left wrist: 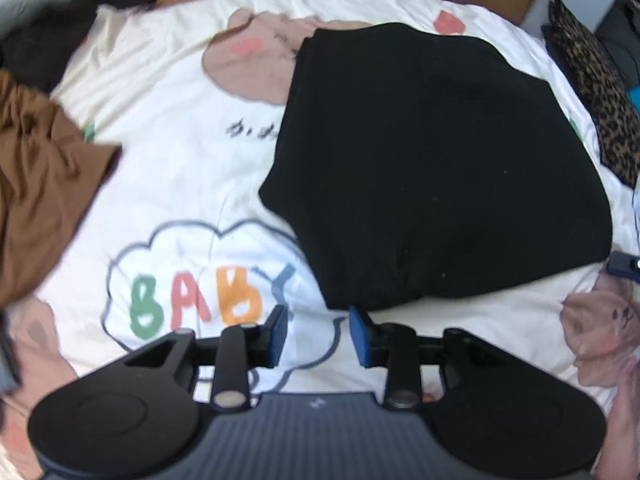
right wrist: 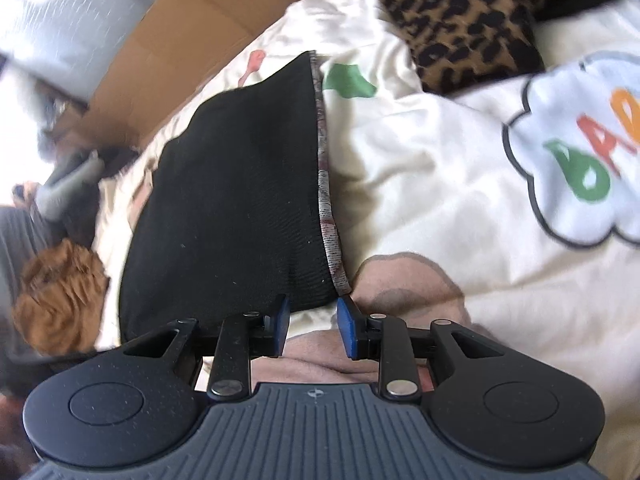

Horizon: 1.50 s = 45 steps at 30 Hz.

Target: Fold clothes

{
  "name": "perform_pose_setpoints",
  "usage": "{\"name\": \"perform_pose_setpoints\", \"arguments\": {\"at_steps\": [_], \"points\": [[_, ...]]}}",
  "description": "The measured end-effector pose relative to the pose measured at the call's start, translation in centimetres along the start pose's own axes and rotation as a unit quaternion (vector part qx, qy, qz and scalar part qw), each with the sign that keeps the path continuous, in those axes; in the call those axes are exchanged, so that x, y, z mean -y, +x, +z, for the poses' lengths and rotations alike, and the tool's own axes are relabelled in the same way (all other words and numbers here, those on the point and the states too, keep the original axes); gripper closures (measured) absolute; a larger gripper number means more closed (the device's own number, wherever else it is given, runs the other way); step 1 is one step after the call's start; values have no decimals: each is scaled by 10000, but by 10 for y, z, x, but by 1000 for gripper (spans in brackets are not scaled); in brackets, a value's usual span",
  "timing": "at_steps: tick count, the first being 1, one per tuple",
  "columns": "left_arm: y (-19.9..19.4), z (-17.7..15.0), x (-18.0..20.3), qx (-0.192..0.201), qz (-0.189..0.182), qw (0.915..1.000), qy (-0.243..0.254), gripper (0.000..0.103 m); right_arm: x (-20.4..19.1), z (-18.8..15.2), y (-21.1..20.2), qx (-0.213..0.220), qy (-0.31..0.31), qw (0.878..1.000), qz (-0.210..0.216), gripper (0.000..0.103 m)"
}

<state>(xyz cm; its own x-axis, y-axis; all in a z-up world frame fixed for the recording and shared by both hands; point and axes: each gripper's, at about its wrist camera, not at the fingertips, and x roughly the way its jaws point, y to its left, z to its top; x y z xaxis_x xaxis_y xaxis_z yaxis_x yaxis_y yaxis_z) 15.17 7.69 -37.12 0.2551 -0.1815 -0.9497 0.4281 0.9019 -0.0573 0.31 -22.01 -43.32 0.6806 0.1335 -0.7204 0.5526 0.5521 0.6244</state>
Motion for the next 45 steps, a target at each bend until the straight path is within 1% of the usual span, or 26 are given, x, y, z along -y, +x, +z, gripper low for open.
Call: {"name": "perform_pose_setpoints", "arguments": {"at_steps": [2, 4, 5, 8, 10, 14, 18, 20, 22, 23, 24, 25, 27, 31, 32, 34, 35, 37, 38, 41, 42, 44, 45], "points": [[1, -3, -4, 49, -70, 10000, -20, 65, 4, -2, 3, -51, 278, 9994, 181, 65], [4, -5, -8, 62, -72, 10000, 28, 64, 7, -5, 7, -95, 470, 9985, 261, 60], [5, -6, -9, 74, -73, 9999, 40, 64, 8, -7, 8, -111, 501, 9983, 269, 60], [2, -6, -15, 205, -294, 9994, -15, 65, 12, -9, 12, -122, 657, 9972, 332, 60], [-3, -6, -15, 309, -445, 9985, 37, 65, 19, -10, 13, -65, 957, 9944, 438, 60], [-1, -2, -19, 361, -629, 9974, 51, 64, 30, -12, 17, 79, 1561, 9852, 704, 59], [4, -3, -20, 403, -750, 9964, -2, 65, 42, -16, 26, 195, 2160, 9704, 1062, 60], [6, -3, -21, 428, -817, 9957, -19, 66, 46, -17, 32, 253, 2370, 9634, 1229, 61], [10, -2, -24, 436, -887, 9951, -10, 68, 50, -18, 34, 295, 2584, 9558, 1371, 71], [11, -2, -24, 446, -929, 9947, -3, 74, 51, -18, 33, 304, 2615, 9546, 1397, 76], [11, -3, -25, 443, -988, 9941, 7, 84, 51, -17, 32, 306, 2589, 9554, 1388, 89], [11, -3, -26, 435, -1056, 9935, 17, 90, 49, -17, 30, 316, 2560, 9562, 1386, 92], [8, -4, -27, 483, -1068, 9931, 70, 95, 46, -15, 26, 342, 2512, 9572, 1396, 96], [-4, -6, -30, 662, -1011, 9924, 248, 97, 33, -7, 16, 450, 2276, 9650, 1219, 98], [-7, -5, -33, 708, -1052, 9917, 207, 97, 31, -5, 13, 500, 2225, 9668, 1153, 98], [-11, -4, -42, 761, -1138, 9906, 41, 98, 30, -1, 3, 636, 2225, 9661, 1147, 98], [-12, -4, -43, 772, -1138, 9905, 70, 98, 31, 0, 1, 670, 2212, 9662, 1144, 98], [-9, -6, -40, 686, -1101, 9914, 185, 97, 32, 2, 2, 649, 2137, 9684, 1105, 98], [-6, -7, -39, 598, -1105, 9920, 149, 97, 35, 0, 4, 597, 2101, 9702, 1049, 98], [-1, -11, -43, 369, -1090, 9934, -3, 96, 41, -4, 10, 488, 2178, 9702, 948, 97], [-2, -11, -45, 318, -1002, 9945, -15, 96, 42, -6, 11, 469, 2199, 9700, 926, 94], [-7, -11, -54, 313, -793, 9963, -75, 96, 44, -9, 12, 428, 2217, 9702, 883, 94], [-10, -9, -58, 359, -764, 9963, -152, 96, 44, -10, 12, 403, 2194, 9710, 862, 94]]}}
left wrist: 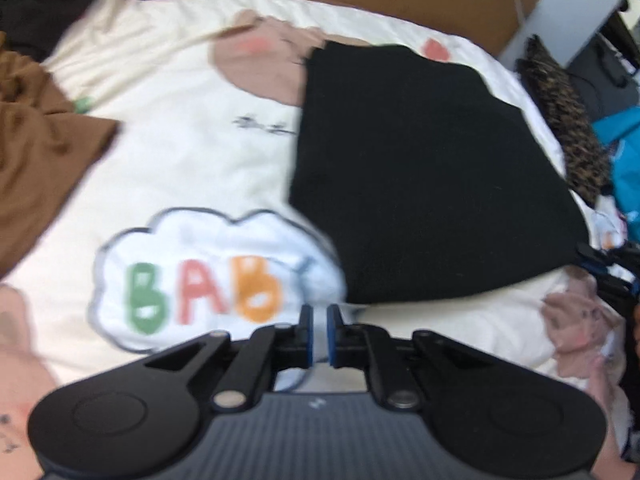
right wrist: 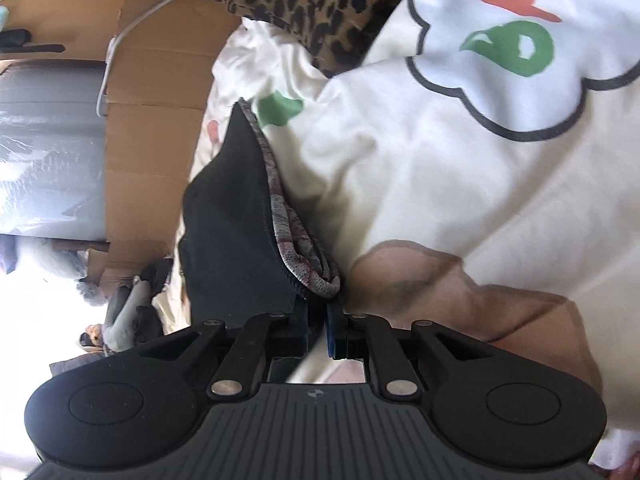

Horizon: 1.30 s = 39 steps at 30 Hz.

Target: Fold clothes

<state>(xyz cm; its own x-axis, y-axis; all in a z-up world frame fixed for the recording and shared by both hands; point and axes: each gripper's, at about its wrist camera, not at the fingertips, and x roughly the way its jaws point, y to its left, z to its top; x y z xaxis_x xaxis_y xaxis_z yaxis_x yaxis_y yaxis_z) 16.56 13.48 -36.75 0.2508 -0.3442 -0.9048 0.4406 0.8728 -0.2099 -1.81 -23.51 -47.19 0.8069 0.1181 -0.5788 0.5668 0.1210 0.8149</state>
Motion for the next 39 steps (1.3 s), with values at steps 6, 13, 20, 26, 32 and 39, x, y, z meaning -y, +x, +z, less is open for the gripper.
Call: {"name": "perform_pose_setpoints", "arguments": {"at_steps": [6, 13, 20, 26, 32, 39], "points": [[-11, 20, 16, 353, -322, 9989, -4, 96, -1, -4, 1, -70, -95, 9999, -49, 94], [18, 22, 62, 90, -805, 9951, 560, 96, 3, -3, 7, -72, -42, 9999, 104, 94], [39, 16, 54, -42, -492, 9975, 507, 101, 7, -3, 10, -23, 56, 9996, 265, 93], [33, 9, 48, -5, -113, 9986, 510, 101, -5, 2, 1, 105, -256, 9987, 417, 93], [12, 1, 31, 96, -258, 9995, 124, 82, -9, 0, 5, -37, -374, 9987, 348, 73], [17, -4, 22, 98, -373, 9992, -64, 57, -8, -2, 20, -36, -470, 9984, 320, 55]]}}
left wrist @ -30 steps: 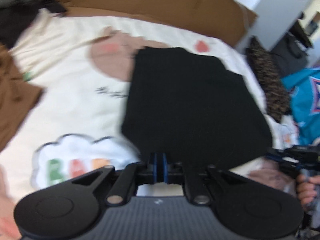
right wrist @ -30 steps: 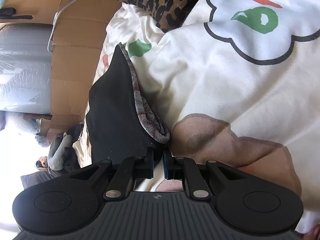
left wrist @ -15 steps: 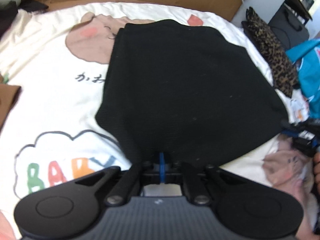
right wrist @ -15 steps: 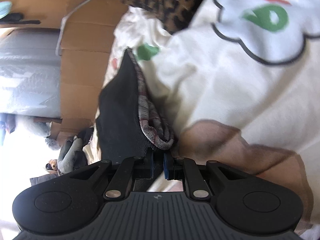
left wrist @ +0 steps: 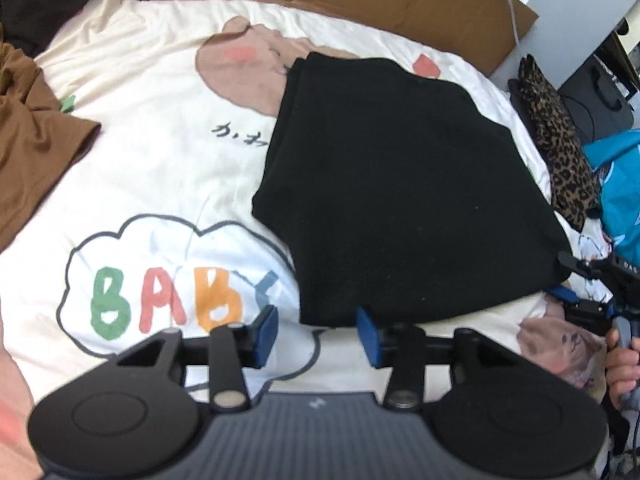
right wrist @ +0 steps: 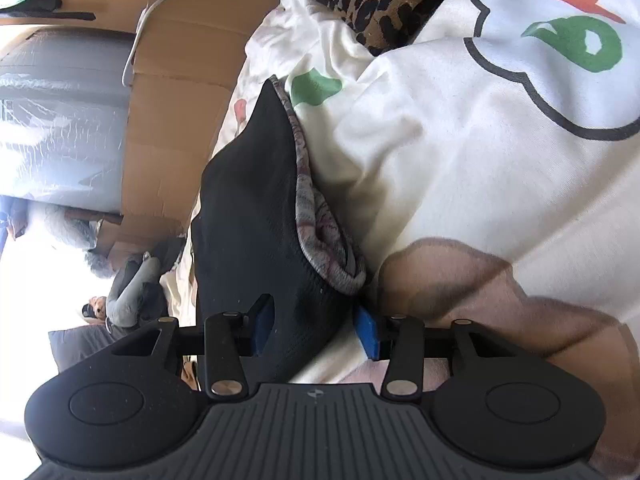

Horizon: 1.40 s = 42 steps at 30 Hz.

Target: Fold clothes

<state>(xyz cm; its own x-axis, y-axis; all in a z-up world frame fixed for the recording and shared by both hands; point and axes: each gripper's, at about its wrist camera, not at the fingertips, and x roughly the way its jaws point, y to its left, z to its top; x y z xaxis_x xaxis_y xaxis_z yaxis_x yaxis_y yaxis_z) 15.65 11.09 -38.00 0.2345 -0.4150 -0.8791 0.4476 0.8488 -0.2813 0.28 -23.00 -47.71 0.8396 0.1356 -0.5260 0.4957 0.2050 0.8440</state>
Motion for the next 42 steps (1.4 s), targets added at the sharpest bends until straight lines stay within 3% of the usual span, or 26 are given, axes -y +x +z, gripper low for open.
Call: {"name": "perform_pose_setpoints", "arguments": {"at_steps": [4, 8, 19, 22, 23, 24, 36, 42], "points": [[7, 2, -1, 19, -144, 9999, 73, 57, 3, 3, -1, 149, 153, 9997, 136, 58], [12, 2, -8, 102, -416, 9990, -107, 57, 5, 3, -3, 225, 196, 9991, 293, 79], [12, -1, -18, 83, -760, 9968, -226, 62, 8, 3, 12, 154, 312, 9994, 65, 82], [16, -2, -16, 68, -780, 9968, -164, 76, 12, 4, 13, 110, 485, 9987, 93, 92], [17, -2, -17, 37, -827, 9964, -176, 91, 10, 5, 13, 91, 451, 9989, 78, 93], [18, -2, -18, -2, -893, 9958, -208, 94, 9, 5, 13, 77, 426, 9990, 66, 93], [-18, 6, -14, -103, -692, 9975, 51, 98, -8, -5, 4, -36, 265, 9996, 12, 95], [-36, 0, -10, -257, -438, 9986, 172, 98, -18, -21, 0, -351, 66, 9993, -145, 95]]}}
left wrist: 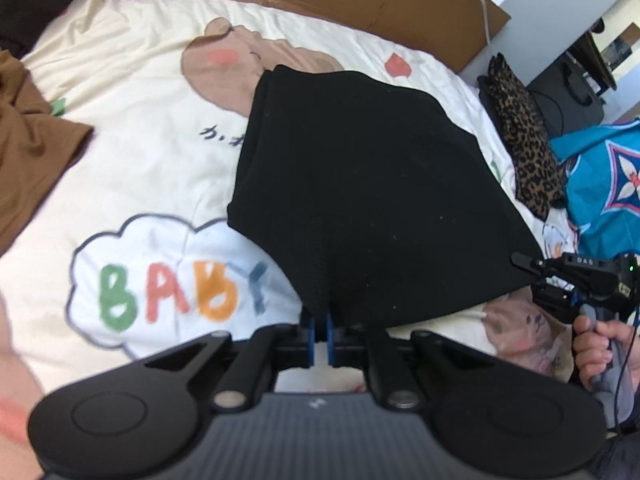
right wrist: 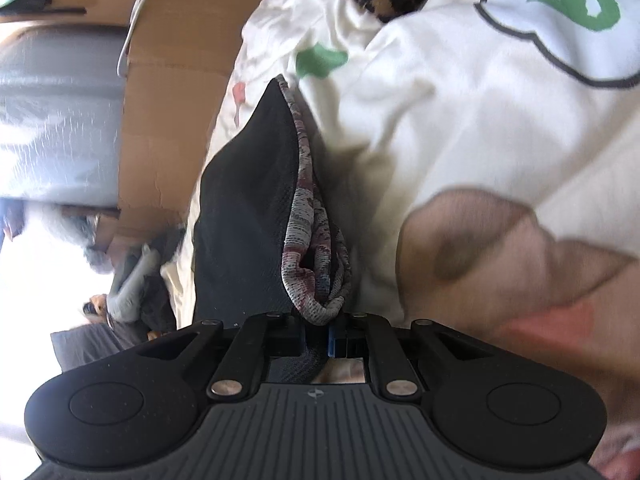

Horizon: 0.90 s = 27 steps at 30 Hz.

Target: Fold clothes

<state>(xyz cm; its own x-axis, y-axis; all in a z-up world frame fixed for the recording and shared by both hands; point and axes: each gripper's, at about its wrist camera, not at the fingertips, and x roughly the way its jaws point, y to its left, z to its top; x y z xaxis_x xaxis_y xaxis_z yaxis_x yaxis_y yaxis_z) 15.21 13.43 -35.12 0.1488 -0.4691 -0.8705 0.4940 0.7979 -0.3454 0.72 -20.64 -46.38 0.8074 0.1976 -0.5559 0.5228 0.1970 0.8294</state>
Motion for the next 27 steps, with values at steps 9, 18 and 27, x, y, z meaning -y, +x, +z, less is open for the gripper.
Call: {"name": "perform_pose_setpoints", "arguments": {"at_steps": [9, 18, 27], "points": [[-16, -38, 4, -426, 212, 9988, -79, 98, -20, -16, -13, -363, -535, 9978, -134, 95], [-14, -48, 41, -626, -187, 9978, 139, 97, -44, 20, -32, -50, -916, 9955, -224, 96], [-15, -59, 66, -941, -641, 9919, 556, 100, -67, 69, -36, 66, -1308, 9902, -489, 96]]}}
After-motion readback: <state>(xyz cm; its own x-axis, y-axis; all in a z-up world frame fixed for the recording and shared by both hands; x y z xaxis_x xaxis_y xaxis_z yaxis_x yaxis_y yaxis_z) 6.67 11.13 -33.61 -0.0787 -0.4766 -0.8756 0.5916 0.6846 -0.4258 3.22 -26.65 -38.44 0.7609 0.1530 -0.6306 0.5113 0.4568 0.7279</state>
